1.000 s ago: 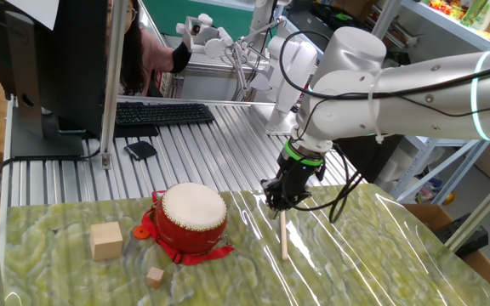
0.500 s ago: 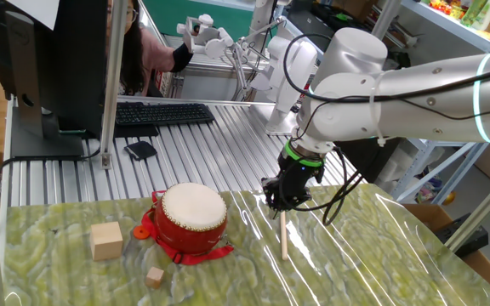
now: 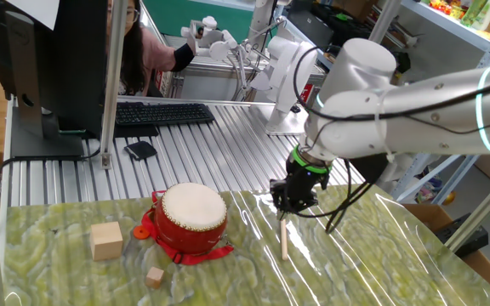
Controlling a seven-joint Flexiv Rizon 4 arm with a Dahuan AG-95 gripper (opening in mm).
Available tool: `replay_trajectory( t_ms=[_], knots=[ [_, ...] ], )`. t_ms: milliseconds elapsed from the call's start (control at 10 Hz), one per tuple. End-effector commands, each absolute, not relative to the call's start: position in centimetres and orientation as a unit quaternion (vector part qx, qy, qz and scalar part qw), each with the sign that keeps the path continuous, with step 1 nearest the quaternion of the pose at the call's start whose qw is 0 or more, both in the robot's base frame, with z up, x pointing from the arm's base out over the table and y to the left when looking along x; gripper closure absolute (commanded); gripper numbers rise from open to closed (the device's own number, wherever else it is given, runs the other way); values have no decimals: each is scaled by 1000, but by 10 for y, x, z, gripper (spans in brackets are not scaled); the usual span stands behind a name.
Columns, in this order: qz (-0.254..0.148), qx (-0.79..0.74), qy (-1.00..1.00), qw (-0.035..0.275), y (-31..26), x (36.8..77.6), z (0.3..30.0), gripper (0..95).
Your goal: Play the drum
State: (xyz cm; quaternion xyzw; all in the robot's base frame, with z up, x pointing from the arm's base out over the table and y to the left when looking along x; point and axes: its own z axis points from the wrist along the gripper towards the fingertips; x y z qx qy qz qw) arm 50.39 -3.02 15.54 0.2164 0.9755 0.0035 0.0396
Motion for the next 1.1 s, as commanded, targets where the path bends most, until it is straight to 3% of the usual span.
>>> replay_trajectory(
  t_ms=[100, 1100],
  knots=[
    [-6, 179, 983, 38, -31, 504, 156, 950],
    [3, 173, 984, 35, -61, 513, 151, 950]
  ],
)
